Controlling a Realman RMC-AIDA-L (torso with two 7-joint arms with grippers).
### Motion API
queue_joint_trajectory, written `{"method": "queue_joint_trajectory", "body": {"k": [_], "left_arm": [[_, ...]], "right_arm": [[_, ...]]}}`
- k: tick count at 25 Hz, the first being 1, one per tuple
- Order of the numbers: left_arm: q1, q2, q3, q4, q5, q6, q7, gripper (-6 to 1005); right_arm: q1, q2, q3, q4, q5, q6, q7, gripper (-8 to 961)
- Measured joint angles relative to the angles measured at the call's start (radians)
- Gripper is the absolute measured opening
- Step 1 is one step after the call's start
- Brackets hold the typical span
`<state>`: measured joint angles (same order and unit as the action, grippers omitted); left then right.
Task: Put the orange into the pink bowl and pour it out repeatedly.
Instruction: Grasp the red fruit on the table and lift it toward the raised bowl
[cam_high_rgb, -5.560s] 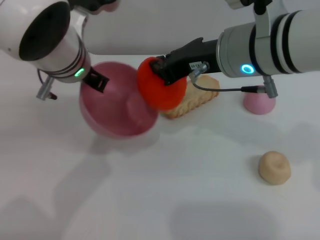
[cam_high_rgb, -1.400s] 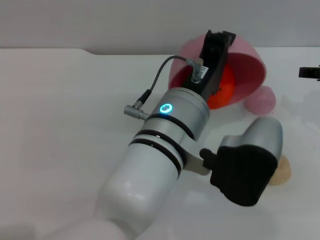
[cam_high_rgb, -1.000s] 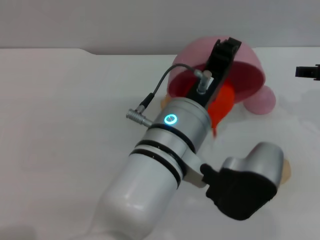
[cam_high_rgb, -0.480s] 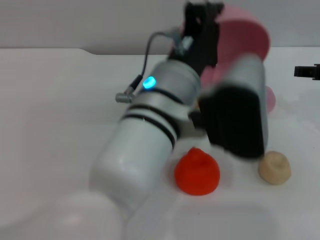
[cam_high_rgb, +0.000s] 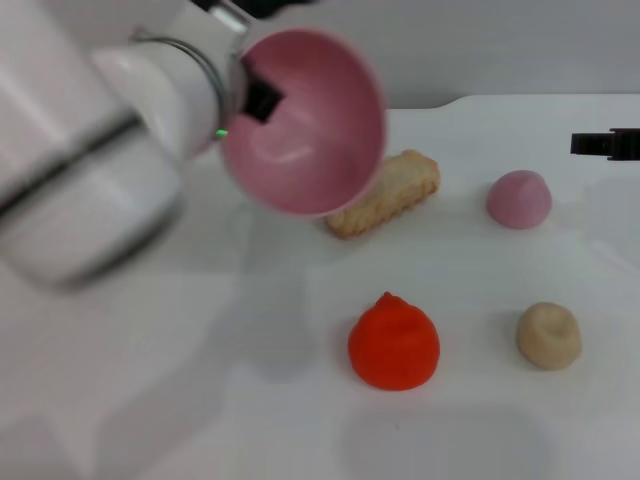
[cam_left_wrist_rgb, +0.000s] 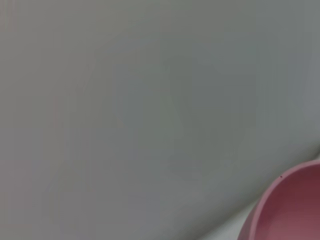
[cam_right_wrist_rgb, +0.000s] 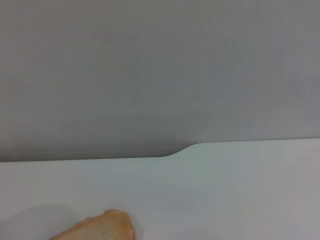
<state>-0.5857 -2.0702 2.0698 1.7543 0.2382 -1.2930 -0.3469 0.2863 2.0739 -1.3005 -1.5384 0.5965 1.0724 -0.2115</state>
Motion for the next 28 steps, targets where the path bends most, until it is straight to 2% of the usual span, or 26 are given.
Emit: {"method": "queue_joint_trajectory", "body": {"k": [4, 6, 7, 9, 16, 21, 22, 28], "left_arm": [[-0.019, 0.005, -0.175, -0.082, -0.168, -0.099, 0.053, 42], [-0.018, 0.005, -0.200, -0.095, -0.190, -0.110, 0.066, 42], [-0.018, 0.006, -0.278, -0.142, -0.241, -0.145, 0.110, 42], [-0.018, 0.007, -0.351, -0.199, -0.277, -0.184, 0.156, 42], [0.010, 0.009, -0.415, -0.228, -0.279, -0.191, 0.173, 42], [0.017, 0.011, -0.438, -0.229, -0.274, -0.194, 0.175, 43], [0.011, 0.011, -0.437, -0.229, -0.271, -0.194, 0.175, 43], [-0.005, 0.012, -0.431, -0.238, -0.271, -0.190, 0.177, 43]], "right_arm": [[0.014, 0.000, -0.022, 0.013, 0.000, 0.002, 0.000, 643], [0.022, -0.001, -0.043, 0.018, 0.000, 0.005, 0.000, 643], [0.026, -0.001, -0.053, 0.020, 0.000, 0.006, 0.000, 643], [0.038, -0.001, -0.077, 0.028, -0.004, 0.008, 0.002, 643], [0.101, 0.001, -0.135, 0.131, -0.004, 0.001, 0.003, 644], [0.163, 0.003, -0.244, 0.231, 0.044, -0.048, 0.003, 644], [0.187, 0.003, -0.291, 0.255, 0.075, -0.064, 0.003, 644], [0.223, 0.005, -0.397, 0.279, 0.122, -0.089, 0.029, 644]]}}
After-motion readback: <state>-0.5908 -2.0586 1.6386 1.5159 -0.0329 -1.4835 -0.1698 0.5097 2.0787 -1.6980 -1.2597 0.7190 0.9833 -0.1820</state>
